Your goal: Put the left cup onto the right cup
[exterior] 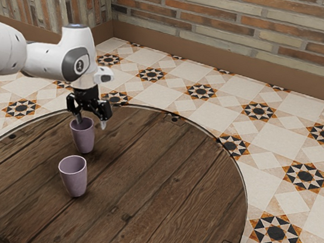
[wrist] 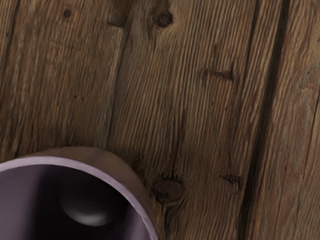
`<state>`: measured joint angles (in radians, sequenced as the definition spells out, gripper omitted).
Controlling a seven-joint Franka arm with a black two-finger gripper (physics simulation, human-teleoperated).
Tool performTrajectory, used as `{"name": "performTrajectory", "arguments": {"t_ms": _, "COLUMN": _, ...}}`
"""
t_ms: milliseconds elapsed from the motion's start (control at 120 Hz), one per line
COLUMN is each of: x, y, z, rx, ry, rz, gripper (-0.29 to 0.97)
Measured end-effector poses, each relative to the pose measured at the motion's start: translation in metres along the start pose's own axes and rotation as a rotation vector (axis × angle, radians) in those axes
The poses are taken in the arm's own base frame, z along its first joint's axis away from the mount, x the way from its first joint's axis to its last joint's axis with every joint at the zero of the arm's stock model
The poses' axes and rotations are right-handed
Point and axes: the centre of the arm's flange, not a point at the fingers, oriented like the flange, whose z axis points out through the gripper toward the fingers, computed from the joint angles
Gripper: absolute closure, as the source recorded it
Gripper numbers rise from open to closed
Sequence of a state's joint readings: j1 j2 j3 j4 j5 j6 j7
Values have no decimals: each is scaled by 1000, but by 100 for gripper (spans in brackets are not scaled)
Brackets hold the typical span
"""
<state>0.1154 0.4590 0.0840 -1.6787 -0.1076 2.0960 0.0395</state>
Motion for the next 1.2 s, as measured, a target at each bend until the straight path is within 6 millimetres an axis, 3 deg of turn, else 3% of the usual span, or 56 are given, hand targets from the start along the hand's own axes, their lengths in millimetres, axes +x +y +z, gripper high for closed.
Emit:
{"name": "performTrajectory", "arguments": {"t_ms": 467, "x": 3, "y": -2, "z": 31, "rx": -15, "ry": -22, "rz": 5, "gripper": 1}}
{"name": "performTrajectory", "arguments": {"t_ms": 650, "x": 4, "y": -2, "z": 31, "rx": -6, "ry": -13, "rz": 16, "gripper": 44}}
{"name": "performTrajectory", "arguments": {"t_ms": 767, "x": 5, "y": -3, "z": 30, "rx": -1, "ry": -9, "rz": 23, "gripper": 61}}
{"name": "performTrajectory", "arguments": {"t_ms": 925, "x": 6, "y": -4, "z": 26, "rx": 8, "ry": -2, "rz": 31, "gripper": 72}}
{"name": "performTrajectory", "arguments": {"t_ms": 1200, "x": 6, "y": -5, "z": 23, "rx": 25, "ry": 3, "rz": 43, "gripper": 77}}
